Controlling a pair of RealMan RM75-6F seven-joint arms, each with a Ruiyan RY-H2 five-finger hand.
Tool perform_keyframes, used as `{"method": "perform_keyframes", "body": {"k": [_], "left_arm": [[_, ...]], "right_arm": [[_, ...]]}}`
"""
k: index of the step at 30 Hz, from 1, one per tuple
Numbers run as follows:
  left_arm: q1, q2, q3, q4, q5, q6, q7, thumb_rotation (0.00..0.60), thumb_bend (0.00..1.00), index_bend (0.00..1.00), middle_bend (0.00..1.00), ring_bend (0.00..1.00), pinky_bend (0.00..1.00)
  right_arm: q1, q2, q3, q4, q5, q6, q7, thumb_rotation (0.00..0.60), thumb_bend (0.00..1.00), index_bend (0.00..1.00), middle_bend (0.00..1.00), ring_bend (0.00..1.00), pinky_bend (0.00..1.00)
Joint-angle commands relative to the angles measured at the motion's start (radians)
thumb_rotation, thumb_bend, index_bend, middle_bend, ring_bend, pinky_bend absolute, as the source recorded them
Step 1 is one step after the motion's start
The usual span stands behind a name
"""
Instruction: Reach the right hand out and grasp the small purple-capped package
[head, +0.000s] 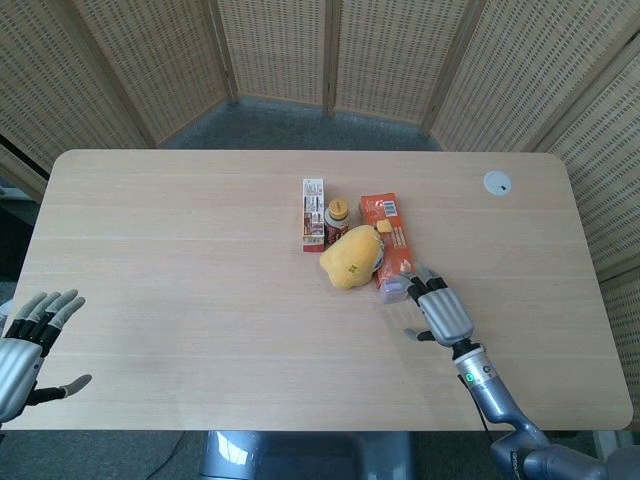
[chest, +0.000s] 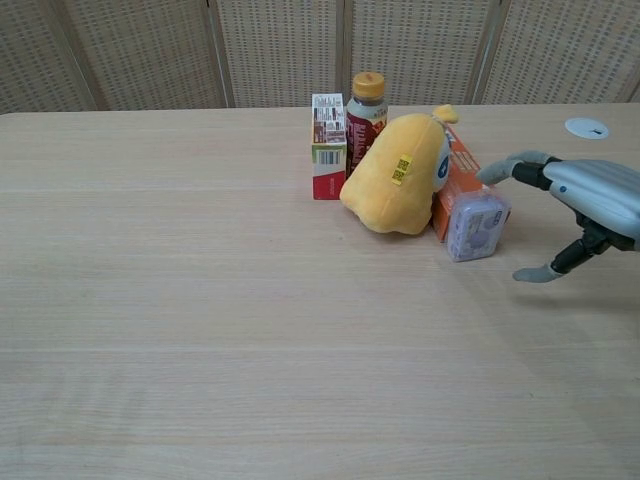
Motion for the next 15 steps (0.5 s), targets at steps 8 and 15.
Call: {"method": "perform_keyframes", "body": {"k": [8,15], "left_arm": [[-0.001,0.004,-0.003,0.004,-0.002,0.004,-0.012,0.6,0.06,0.09,0.0,0.0,0.0],[-0.001,0.004,-0.005,0.004,-0.004,0.006,-0.012,0.6,0.06,0.09,0.0,0.0,0.0]], "right_arm": [[0.041,-0.065,0.02,0.086,0.036,-0.038,0.016,0.6,0.0,0.15,0.21,0.07,0.16],[0.05,-0.113,0.025,0.149,0.039,-0.011,0.041,0.6,0.0,0.32,0.43,0.27,0.23]]}}
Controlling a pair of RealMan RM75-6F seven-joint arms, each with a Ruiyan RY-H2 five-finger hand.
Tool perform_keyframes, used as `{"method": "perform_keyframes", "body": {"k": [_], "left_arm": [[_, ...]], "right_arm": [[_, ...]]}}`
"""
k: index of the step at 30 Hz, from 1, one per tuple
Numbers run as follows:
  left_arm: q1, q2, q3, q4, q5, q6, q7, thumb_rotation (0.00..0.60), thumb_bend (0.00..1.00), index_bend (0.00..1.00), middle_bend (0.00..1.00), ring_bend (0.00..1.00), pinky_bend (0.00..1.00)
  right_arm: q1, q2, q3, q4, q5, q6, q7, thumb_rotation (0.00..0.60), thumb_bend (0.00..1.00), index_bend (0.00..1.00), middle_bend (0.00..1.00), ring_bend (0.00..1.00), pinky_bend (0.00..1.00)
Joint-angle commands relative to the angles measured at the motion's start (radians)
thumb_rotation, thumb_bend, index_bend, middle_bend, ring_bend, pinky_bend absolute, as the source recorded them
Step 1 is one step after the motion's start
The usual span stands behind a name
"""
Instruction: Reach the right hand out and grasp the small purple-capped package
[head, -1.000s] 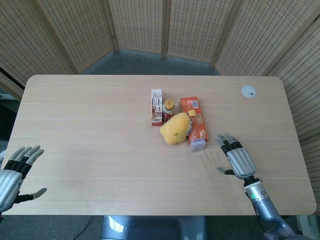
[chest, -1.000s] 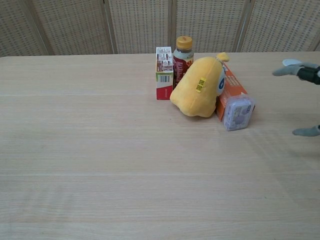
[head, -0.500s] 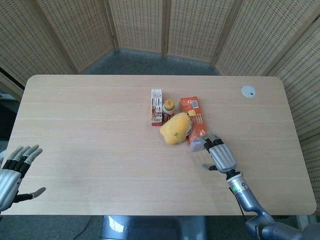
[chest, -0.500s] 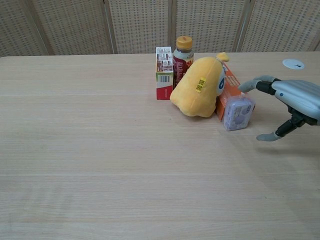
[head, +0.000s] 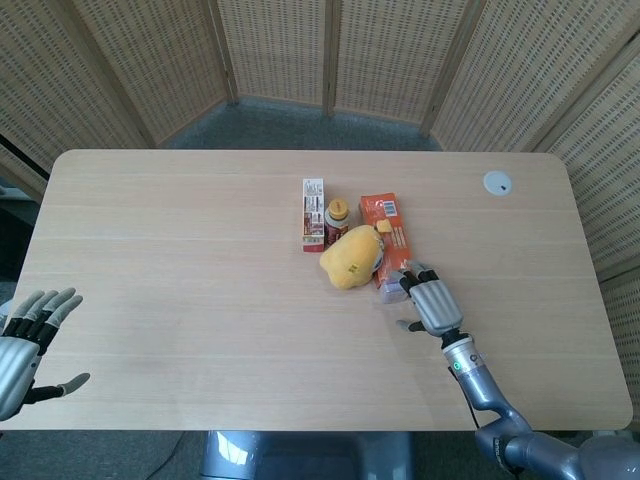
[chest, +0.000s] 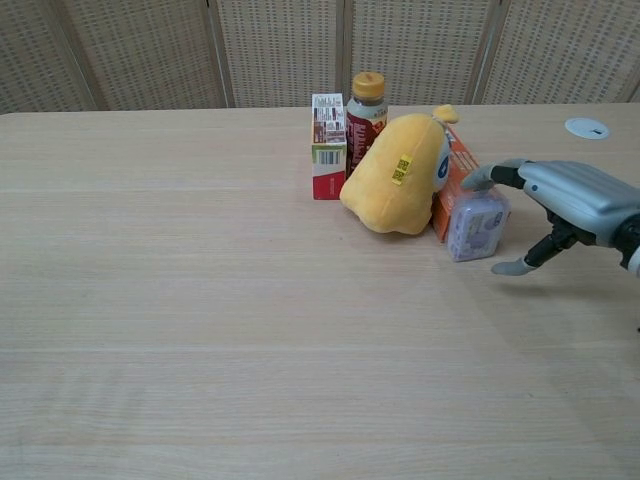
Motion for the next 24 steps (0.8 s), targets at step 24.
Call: {"method": "perform_keyframes", "body": {"k": [24], "left_arm": [[0.003,0.006,0.002,-0.003,0.007,0.008,-0.009,0.6,0.07,0.09,0.0,0.0,0.0]], "right_arm": [[-0.019,0.028,0.012,-0.034,-0.078,0.29,0.057,0.6,0.0,0.57,0.7,0.6,0.61]]}}
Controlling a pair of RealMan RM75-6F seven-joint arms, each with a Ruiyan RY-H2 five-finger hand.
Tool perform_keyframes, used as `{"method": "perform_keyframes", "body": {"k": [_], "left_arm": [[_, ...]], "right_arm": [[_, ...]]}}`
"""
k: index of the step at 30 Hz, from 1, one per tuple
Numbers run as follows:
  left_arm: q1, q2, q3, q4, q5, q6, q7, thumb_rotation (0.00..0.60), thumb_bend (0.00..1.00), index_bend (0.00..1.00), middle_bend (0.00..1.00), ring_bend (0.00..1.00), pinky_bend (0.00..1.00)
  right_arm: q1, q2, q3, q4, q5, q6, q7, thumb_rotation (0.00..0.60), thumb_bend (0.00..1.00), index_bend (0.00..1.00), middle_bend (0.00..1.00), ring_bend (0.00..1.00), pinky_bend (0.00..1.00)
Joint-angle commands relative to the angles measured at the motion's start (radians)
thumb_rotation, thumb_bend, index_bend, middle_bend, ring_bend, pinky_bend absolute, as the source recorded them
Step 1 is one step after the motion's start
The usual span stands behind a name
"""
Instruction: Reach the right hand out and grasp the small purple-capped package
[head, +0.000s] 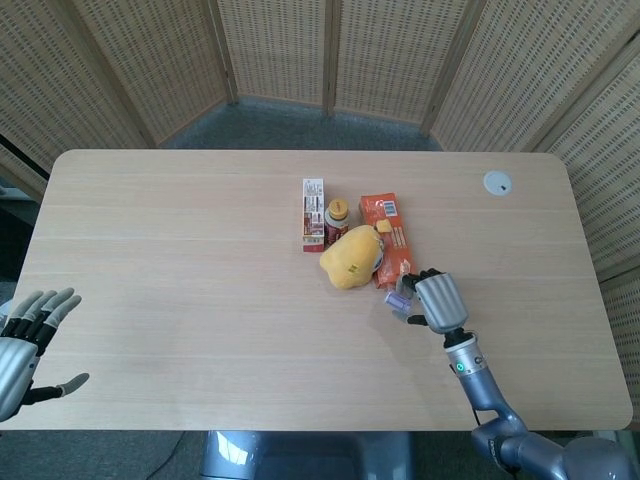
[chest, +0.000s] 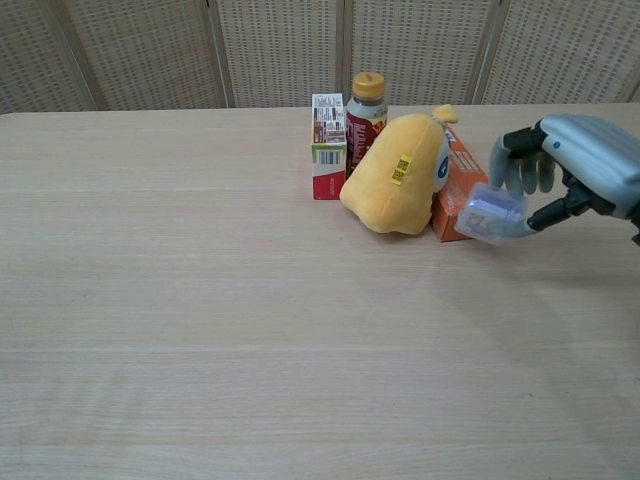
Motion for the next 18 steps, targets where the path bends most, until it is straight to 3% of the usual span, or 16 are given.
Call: {"method": "perform_keyframes", "body": {"k": [1,10,18], "left_arm": [[0.0,0.001,0.001,0.0,0.001,0.0,-0.001,0.6,0.06,0.09,0.0,0.0,0.0],[0.001,0.0,0.006,-0.004,0.014,0.003,0.003,0.6,0.06,0.09,0.0,0.0,0.0],[0.001,-0.005,0.008,-0.005,0.018,-0.002,0.016,0.6,0.06,0.09,0.0,0.0,0.0]], "right_arm": [[-0.013,0.089,0.015,-0.151,-0.019,0.065,-0.054,0.6,0.0,0.57,0.7,0.6,0.61],[-0.035,0.274,0.068,-0.572,-0.004,0.1,-0.215,0.6,0.0,0.57,0.7,0.6,0.62],[-0.025,0.329,0.101,-0.687,-0.002,0.09,-0.276,0.6,0.0,0.57,0.7,0.6,0.62]]}}
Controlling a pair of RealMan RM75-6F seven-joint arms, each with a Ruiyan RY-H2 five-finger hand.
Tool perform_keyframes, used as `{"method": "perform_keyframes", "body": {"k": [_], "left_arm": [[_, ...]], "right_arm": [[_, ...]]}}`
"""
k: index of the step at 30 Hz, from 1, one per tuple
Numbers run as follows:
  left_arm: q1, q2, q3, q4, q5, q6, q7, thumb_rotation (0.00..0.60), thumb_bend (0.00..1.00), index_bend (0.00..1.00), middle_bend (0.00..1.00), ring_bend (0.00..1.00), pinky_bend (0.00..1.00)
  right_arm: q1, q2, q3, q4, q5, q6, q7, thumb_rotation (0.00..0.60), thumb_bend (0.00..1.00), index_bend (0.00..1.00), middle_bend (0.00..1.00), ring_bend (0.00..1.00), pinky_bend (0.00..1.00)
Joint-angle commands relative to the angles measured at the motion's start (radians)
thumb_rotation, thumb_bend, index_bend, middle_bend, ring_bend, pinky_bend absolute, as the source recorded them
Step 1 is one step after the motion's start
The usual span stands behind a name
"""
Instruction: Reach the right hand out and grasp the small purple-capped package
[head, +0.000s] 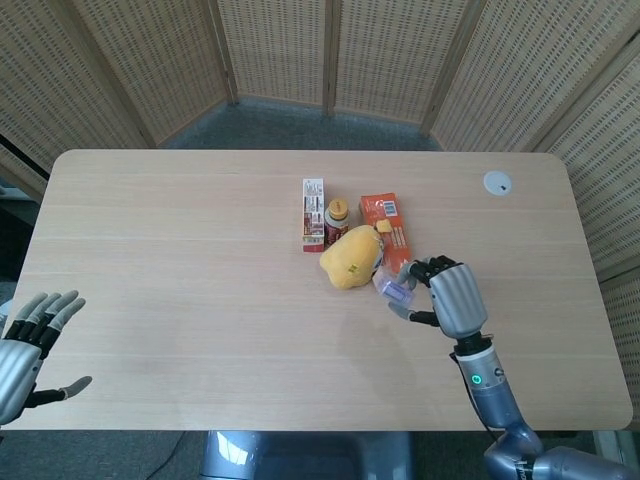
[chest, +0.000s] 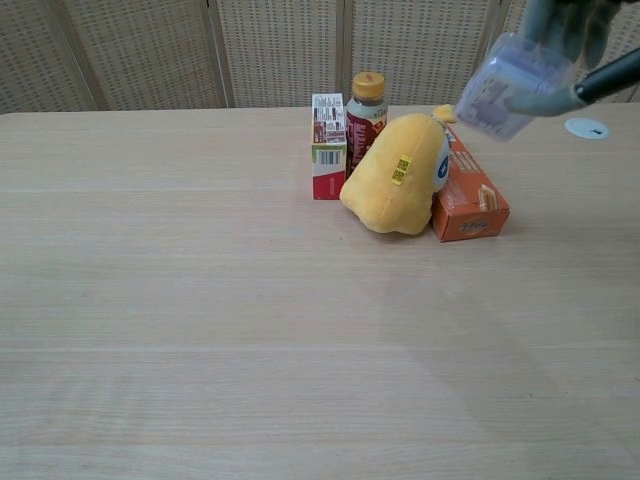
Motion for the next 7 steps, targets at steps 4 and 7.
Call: {"method": "perform_keyframes", "body": {"k": [4,7], "left_arm": [[0.0,-0.003,0.0,0.0,0.0,-0.001,0.004,0.6,0.06,0.09,0.0,0.0,0.0],[0.0,-0.004,0.001,0.001,0.0,-0.002,0.007,0.6,0.06,0.09,0.0,0.0,0.0]], "right_arm": [[0.004,0.023,0.018,-0.028,0.01,-0.009,-0.022,0.6,0.0,0.57,0.7,0.6,0.62],[0.002,0.025,0.018,-0.025,0.013,-0.01,-0.018,0.6,0.0,0.57,0.7,0.6,0.62]]}}
